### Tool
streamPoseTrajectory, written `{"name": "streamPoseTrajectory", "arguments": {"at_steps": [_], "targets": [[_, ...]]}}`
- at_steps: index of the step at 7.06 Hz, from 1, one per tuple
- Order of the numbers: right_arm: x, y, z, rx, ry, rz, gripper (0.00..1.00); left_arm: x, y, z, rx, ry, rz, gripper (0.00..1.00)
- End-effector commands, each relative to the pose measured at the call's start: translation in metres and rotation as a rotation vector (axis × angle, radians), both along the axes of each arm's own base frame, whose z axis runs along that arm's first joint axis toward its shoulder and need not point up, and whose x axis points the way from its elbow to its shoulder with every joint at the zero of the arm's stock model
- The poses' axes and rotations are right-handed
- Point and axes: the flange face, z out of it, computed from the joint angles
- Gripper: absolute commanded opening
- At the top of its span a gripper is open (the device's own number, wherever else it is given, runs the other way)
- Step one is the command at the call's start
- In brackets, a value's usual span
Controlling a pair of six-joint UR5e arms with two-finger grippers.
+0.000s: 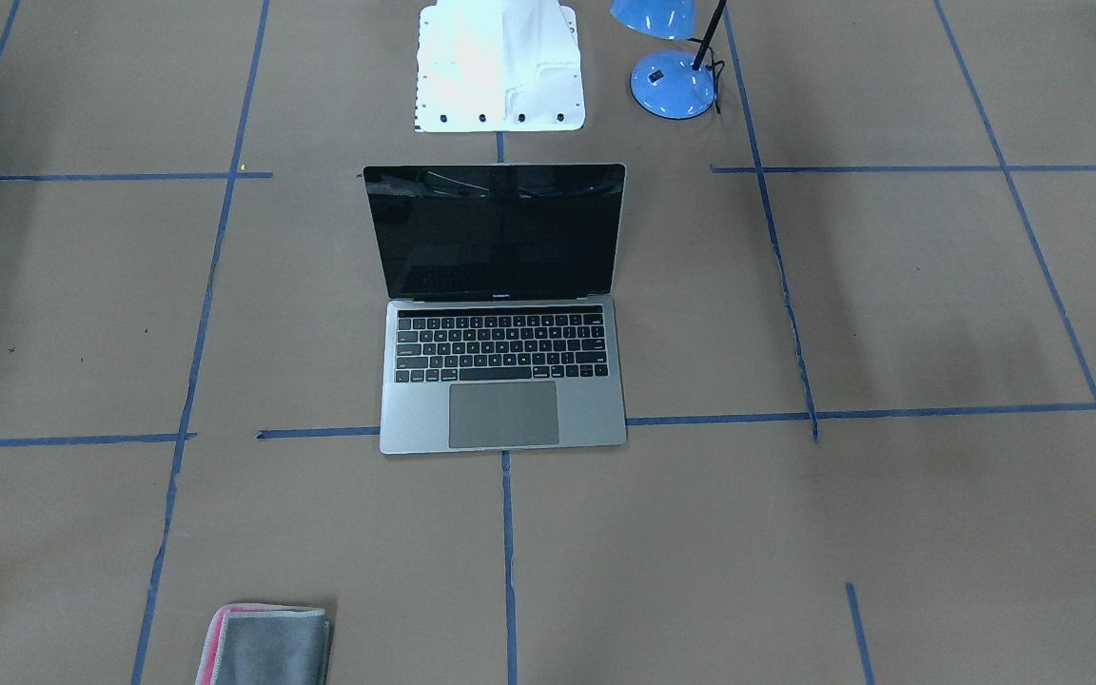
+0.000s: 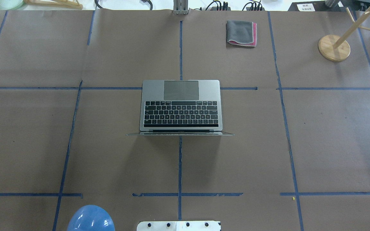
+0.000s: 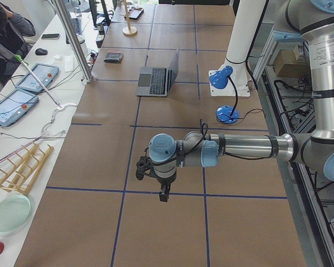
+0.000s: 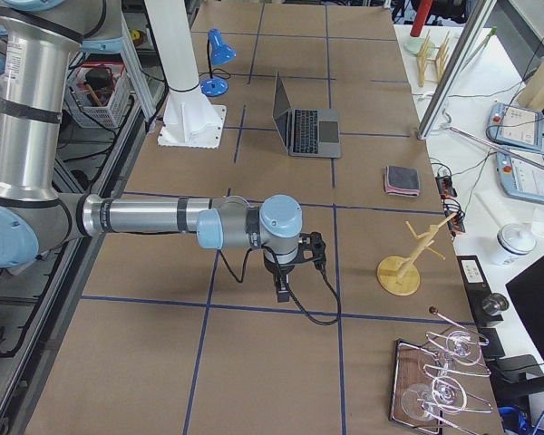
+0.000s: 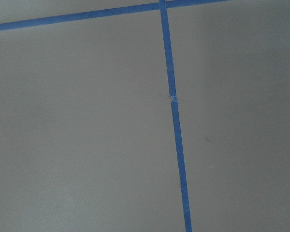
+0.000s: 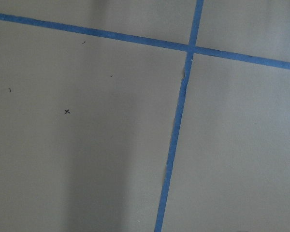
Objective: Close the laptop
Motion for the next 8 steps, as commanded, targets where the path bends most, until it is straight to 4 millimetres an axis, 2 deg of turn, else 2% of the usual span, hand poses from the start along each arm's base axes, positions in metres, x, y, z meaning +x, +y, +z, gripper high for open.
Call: {"name": "streamPoseTrajectory", "arguments": {"at_steps": [1,2,3,4,6,7,8], "targets": [[-0.001,-0.006,-0.014,0.081,-0.005,-0.007,1.00,0.001,-0.034,-0.035,0.084,0.007,-0.004,1.00],[-0.002,-0.008,-0.021,0.160,-0.013,0.000,1.00,0.002,-0.072,-0.061,0.178,0.007,-0.002,1.00],[-0.008,-0.009,-0.024,0.161,-0.027,-0.003,1.00,0.003,-0.085,-0.072,0.201,0.014,-0.003,1.00],[-0.022,-0.012,-0.031,0.140,-0.035,0.003,1.00,0.006,-0.086,-0.074,0.206,0.019,0.005,1.00],[-0.072,-0.015,-0.056,0.124,-0.100,0.069,1.00,0.038,-0.091,-0.079,0.252,0.042,0.069,1.00],[-0.098,-0.012,-0.069,0.115,-0.152,0.106,1.00,0.068,-0.089,-0.082,0.301,0.067,0.128,1.00],[-0.124,-0.007,-0.080,0.100,-0.201,0.118,1.00,0.088,-0.088,-0.084,0.285,0.077,0.144,1.00]]}}
